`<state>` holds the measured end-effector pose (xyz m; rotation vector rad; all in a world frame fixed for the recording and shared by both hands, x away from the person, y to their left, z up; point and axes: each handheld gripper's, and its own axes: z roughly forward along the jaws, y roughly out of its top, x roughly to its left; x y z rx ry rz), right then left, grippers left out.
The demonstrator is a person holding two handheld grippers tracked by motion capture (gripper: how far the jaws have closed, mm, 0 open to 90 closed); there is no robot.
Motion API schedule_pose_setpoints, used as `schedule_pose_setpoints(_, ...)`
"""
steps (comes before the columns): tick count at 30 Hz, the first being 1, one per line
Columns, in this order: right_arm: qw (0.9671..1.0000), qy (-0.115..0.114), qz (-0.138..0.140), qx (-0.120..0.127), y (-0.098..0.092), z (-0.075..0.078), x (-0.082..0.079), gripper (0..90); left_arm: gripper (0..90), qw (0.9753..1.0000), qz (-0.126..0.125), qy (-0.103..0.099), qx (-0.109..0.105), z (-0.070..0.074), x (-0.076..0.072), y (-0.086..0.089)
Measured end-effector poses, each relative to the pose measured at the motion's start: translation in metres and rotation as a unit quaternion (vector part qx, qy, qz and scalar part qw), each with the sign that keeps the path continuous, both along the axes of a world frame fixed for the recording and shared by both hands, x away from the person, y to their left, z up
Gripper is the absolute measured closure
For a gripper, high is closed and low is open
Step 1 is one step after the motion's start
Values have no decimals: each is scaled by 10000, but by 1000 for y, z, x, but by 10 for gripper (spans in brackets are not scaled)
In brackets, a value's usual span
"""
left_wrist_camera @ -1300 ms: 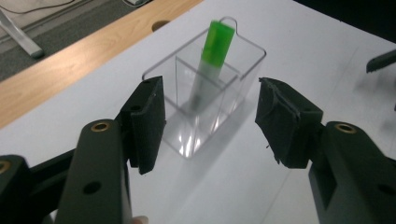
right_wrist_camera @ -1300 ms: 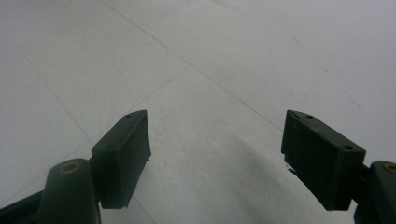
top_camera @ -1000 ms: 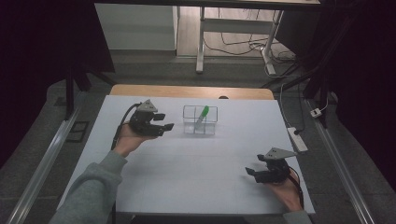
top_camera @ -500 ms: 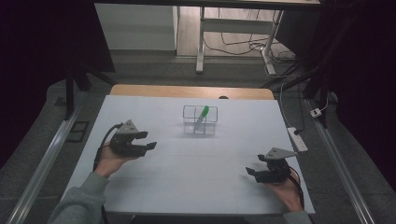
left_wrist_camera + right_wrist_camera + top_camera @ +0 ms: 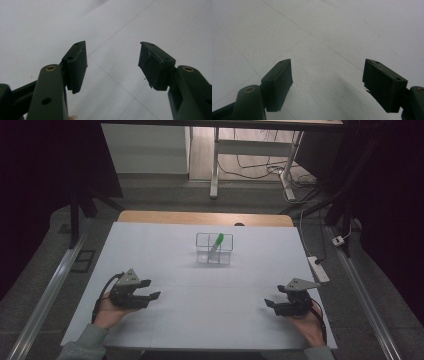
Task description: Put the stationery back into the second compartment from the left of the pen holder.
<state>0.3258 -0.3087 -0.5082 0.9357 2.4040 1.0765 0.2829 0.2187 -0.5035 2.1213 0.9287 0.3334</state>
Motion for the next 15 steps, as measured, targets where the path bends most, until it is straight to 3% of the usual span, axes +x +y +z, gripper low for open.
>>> schedule_pose_setpoints(15, 10000, -12, 14, 4, 0, 0, 0, 232, 366, 9999, 140, 79, -42, -8, -1, 6)
